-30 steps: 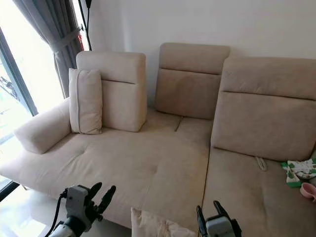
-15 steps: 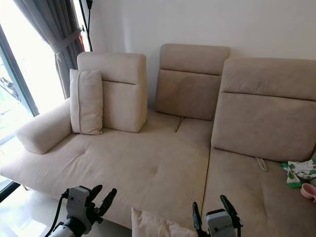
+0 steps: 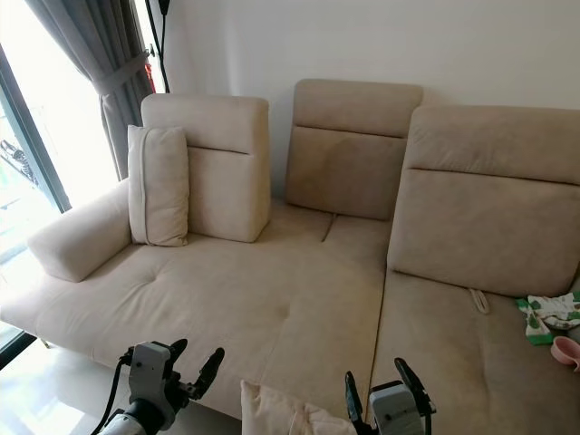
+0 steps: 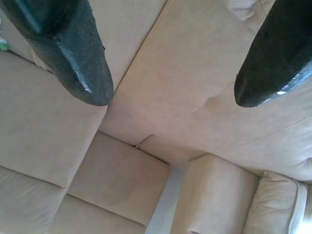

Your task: Move the pillow to the sofa from floor

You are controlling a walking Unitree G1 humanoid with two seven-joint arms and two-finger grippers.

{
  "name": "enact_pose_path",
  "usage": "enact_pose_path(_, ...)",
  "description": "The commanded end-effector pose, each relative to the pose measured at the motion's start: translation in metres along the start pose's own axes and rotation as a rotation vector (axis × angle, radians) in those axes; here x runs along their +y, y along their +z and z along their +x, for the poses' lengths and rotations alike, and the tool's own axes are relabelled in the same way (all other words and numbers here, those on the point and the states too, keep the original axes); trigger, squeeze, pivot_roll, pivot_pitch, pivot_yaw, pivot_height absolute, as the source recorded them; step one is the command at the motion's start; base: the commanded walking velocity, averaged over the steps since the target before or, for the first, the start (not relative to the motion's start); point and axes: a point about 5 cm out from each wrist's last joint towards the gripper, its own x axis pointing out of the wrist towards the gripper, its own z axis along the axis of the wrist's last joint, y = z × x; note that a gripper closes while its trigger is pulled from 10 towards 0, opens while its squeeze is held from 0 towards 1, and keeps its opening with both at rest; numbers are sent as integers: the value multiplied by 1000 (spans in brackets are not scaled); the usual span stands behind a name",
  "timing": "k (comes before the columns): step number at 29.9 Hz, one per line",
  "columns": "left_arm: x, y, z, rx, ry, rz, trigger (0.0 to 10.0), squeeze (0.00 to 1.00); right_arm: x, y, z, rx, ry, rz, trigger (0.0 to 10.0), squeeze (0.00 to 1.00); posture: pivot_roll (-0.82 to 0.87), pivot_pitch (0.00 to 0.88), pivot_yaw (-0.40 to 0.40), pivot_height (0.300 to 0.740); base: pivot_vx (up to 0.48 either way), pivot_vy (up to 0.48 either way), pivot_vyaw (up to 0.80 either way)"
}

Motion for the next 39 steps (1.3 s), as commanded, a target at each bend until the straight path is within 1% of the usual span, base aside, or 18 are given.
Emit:
enact_pose_path(1,3,-2,0,16,13,7,10000,0,4,-4,-1,20,16,16,10000,0,19,0,51,726,0,0,0)
enact_pose_path(2,5,0,3,9,24,8,10000,0,4,-4,-1,22,16,17,10000,0,20,0,50,721,0,0,0)
enact_pose_path(3,5,0,3,9,24,8,10000,0,4,-4,-1,22,16,17,10000,0,20,0,50,721,0,0,0)
enact_pose_path(4,9,3,7,0,39,7,10000,0,5,-5,-1,26,14,23,10000,0,20,0,51,716,0,0,0)
enact_pose_path(6,9,3,7,0,39,7,10000,0,5,-5,-1,26,14,23,10000,0,20,0,51,716,0,0,0)
enact_pose_path(9,12,8,14,-12,38,22,10000,0,8,-6,-1,32,15,37,10000,0,16,0,55,701,0,0,0)
enact_pose_path(13,10,8,14,-9,25,35,10000,0,9,-6,0,33,15,42,10000,0,13,0,56,691,0,0,0)
enact_pose_path(14,8,6,14,-4,20,38,10000,0,9,-6,1,34,13,47,10000,0,12,0,56,681,0,0,0)
enact_pose_path(16,8,6,14,-4,20,38,10000,0,9,-6,1,34,13,47,10000,0,12,0,56,681,0,0,0)
enact_pose_path(18,4,3,14,2,10,38,10000,0,10,-7,2,37,15,52,10000,0,9,0,54,666,0,0,0)
enact_pose_path(25,0,0,15,7,-2,35,10000,0,9,-7,3,39,16,54,10000,0,8,0,49,641,0,0,0)
enact_pose_path(28,0,-1,15,8,-2,36,10000,0,9,-7,3,39,16,54,10000,0,8,0,47,631,0,0,0)
enact_pose_path(32,0,-1,16,10,-2,38,10000,0,8,-7,4,38,17,54,10000,0,8,0,47,606,0,0,0)
enact_pose_path(35,0,-1,16,10,-3,39,10000,0,9,-7,4,39,17,54,10000,0,7,0,48,601,0,0,0)
enact_pose_path(39,0,-1,16,9,-6,42,10000,0,9,-7,5,41,16,59,10000,0,3,0,52,581,0,0,0)
